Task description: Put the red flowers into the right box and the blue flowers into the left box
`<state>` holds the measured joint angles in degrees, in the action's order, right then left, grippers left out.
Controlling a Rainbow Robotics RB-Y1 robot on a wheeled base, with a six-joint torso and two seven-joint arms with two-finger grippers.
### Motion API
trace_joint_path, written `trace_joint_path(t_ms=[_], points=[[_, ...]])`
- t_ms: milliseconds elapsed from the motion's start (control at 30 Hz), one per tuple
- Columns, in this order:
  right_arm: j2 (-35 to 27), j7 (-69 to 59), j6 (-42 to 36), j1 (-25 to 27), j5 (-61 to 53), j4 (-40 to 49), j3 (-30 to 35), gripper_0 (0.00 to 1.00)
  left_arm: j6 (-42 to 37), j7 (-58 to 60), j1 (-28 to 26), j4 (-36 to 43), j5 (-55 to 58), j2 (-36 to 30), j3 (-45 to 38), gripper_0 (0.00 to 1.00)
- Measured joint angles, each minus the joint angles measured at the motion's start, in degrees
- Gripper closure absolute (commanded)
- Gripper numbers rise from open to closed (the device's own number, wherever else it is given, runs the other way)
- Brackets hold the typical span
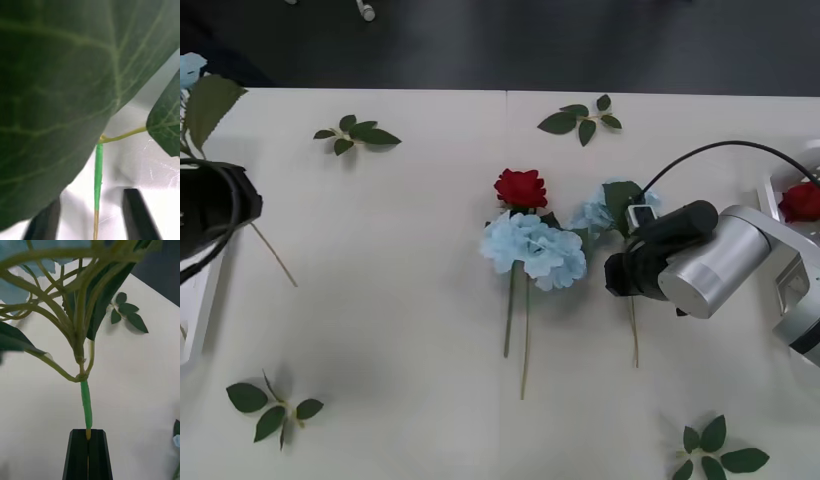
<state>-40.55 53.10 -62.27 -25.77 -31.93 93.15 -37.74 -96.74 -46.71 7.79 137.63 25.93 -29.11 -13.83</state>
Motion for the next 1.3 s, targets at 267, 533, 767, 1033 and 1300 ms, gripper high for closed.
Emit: trace_joint_path(t_ms=[267,533,767,1033,1300], points=[[0.0,0.0,0.01,0.01,0.0,-0.31,0.0,1.0,0.0,-14.3,0.63,-11.01,8.21,-0.09,-14.13,1.0],[-0.13,0.0,-0.01,0.0,-1.87,0.13,0.39,1.0,0.0,-18.93,2.37,-21.25,8.22,-6.87,-14.83,1.0],[-4.98,0.01,-5.81,0.02,-12.72,9.74,8.1,1.0,2.9,-18.94,3.7,-32.32,8.61,-12.15,-16.38,1.0],[-10.55,0.04,-11.36,0.02,-21.09,18.65,16.88,1.0,10.45,-20.0,3.77,-44.32,9.17,-13.85,-19.07,1.0],[-13.7,16.16,-12.4,0.12,-29.48,23.92,26.33,1.0,18.06,-25.19,3.78,-54.56,10.47,-14.11,-17.64,1.0]])
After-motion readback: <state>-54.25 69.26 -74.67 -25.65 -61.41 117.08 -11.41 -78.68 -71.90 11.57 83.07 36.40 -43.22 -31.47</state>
